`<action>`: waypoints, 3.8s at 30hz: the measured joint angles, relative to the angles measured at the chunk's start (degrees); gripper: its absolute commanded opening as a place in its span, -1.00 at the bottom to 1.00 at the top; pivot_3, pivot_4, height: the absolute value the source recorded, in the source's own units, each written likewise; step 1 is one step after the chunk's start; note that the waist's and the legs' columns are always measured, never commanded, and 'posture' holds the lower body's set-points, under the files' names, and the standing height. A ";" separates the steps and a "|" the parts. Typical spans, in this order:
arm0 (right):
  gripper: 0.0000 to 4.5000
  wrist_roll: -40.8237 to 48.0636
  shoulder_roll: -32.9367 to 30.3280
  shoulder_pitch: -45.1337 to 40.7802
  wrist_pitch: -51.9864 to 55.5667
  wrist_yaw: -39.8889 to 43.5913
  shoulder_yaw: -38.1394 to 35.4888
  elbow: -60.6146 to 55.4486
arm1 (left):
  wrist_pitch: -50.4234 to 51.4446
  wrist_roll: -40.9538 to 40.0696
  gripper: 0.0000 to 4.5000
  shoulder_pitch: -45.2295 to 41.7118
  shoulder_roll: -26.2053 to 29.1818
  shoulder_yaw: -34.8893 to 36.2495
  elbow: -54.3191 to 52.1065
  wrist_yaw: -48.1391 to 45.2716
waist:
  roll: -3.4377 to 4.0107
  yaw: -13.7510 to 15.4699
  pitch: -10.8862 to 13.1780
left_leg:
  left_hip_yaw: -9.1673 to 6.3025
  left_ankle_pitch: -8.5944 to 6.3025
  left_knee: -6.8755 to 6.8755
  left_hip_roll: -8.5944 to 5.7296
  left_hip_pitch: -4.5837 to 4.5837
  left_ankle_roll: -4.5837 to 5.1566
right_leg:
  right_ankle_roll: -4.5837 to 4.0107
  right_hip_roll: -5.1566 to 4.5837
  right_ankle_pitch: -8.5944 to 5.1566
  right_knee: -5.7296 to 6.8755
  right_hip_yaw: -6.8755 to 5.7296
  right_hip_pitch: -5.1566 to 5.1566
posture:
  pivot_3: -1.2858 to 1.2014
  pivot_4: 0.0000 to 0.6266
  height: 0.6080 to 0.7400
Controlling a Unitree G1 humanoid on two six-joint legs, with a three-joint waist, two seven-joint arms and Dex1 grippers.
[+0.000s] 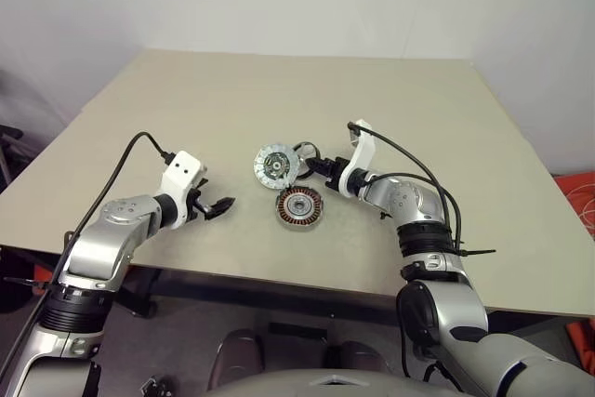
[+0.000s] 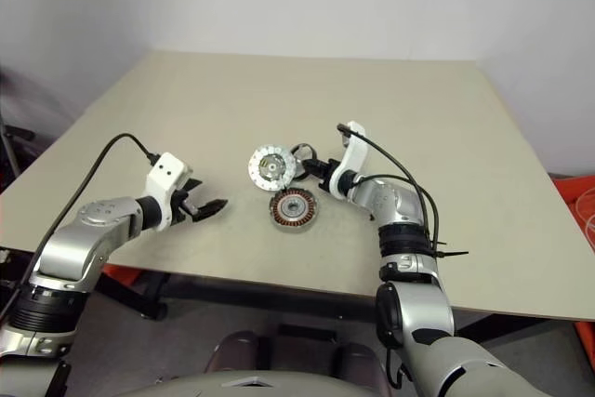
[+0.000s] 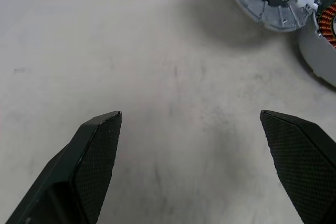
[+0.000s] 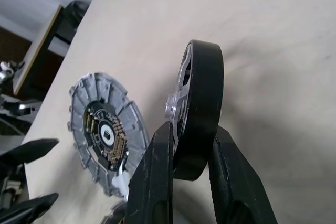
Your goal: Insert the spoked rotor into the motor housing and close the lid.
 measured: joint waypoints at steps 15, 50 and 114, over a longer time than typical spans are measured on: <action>-0.53 10.71 -2.52 -5.00 -4.08 -6.90 -16.33 7.01 | -0.62 0.95 1.00 -0.16 -0.59 -0.37 0.08 -0.08 | 0.02 -0.32 0.01 | -0.01 0.06 -0.07 0.00 -0.27 -0.08 | -0.05 0.03 0.00 0.05 0.01 -0.31 | 0.03 -1.00 1.00; -0.53 -9.06 -15.15 1.61 -25.49 10.95 6.52 1.29 | -2.11 1.99 1.00 -1.02 -1.23 -1.68 1.56 -0.35 | 0.01 0.08 0.01 | -0.01 0.10 -0.15 -0.01 -0.30 -0.12 | -0.11 0.05 -0.04 0.01 -0.02 -0.30 | 0.03 -1.00 1.00; 0.15 -27.52 -25.29 1.62 -48.88 32.81 18.97 4.66 | -4.24 3.83 1.00 -0.75 -1.93 -2.39 3.05 -0.40 | 0.00 -0.13 0.02 | -0.02 -0.28 0.66 0.10 -0.29 0.51 | -0.11 0.03 -0.04 0.39 -0.01 -0.12 | 0.03 -1.00 1.00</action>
